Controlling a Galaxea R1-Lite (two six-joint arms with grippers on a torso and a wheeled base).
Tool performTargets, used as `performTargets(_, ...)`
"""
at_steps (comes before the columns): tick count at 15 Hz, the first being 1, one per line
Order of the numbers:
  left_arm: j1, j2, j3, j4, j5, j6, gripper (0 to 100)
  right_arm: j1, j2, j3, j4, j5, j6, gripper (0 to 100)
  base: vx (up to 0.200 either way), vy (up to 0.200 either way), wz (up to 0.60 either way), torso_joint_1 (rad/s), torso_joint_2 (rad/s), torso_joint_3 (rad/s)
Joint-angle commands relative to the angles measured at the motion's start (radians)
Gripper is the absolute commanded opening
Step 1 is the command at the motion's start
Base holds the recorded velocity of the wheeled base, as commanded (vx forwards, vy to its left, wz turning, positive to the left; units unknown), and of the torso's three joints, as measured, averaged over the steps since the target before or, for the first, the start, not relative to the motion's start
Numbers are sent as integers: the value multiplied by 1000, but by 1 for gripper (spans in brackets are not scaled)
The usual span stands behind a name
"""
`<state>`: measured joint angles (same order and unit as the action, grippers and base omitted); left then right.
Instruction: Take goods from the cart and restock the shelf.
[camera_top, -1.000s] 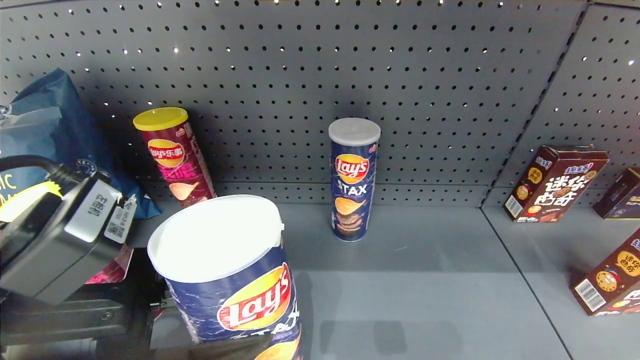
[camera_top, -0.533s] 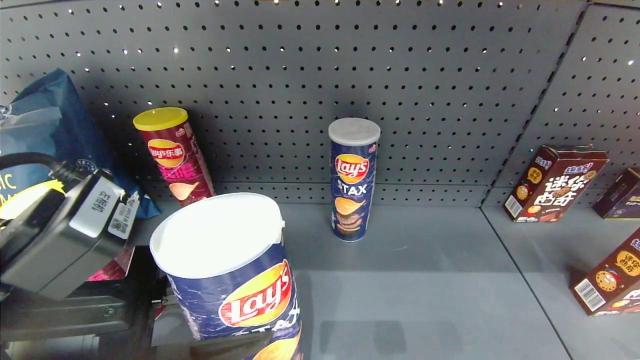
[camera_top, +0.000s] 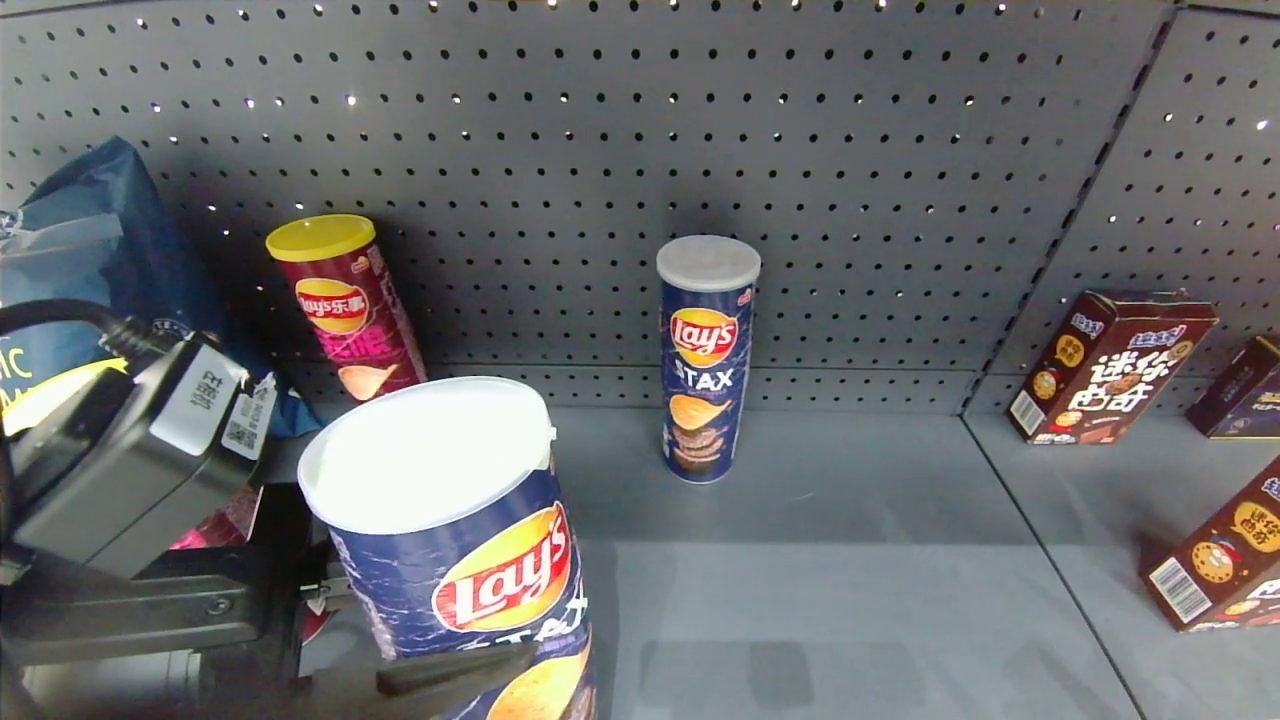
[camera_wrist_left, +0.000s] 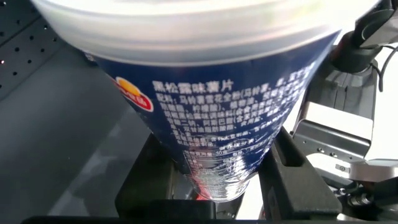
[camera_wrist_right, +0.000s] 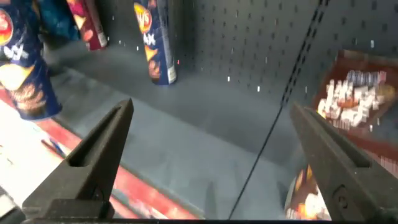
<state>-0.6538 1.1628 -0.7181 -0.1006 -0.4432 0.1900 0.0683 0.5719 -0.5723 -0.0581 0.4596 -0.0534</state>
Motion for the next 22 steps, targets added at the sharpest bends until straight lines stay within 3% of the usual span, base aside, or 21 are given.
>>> performTargets(1, 2, 3, -1, -1, 0, 0, 0, 19, 109, -15, -54, -1, 0, 100, 0, 0, 0, 0, 0, 0)
performTargets(9, 20, 3, 2, -1, -2, -1, 0, 143, 284, -89, -101, -10, -34, 100, 0, 0, 0, 0, 0, 0)
performTargets(13, 20, 3, 5, 2, -2, -1, 0, 285, 411, -167, -105, -142, -97, 100, 0, 0, 0, 0, 0, 0)
performTargets(16, 31, 2, 6, 6, -2, -1, 0, 426, 542, -193, -221, -280, -88, 100, 0, 0, 0, 0, 0, 0)
performTargets(22, 39, 2, 9, 2, -2, -1, 0, 464, 602, -244, -232, -312, -80, 100, 0, 0, 0, 0, 0, 0)
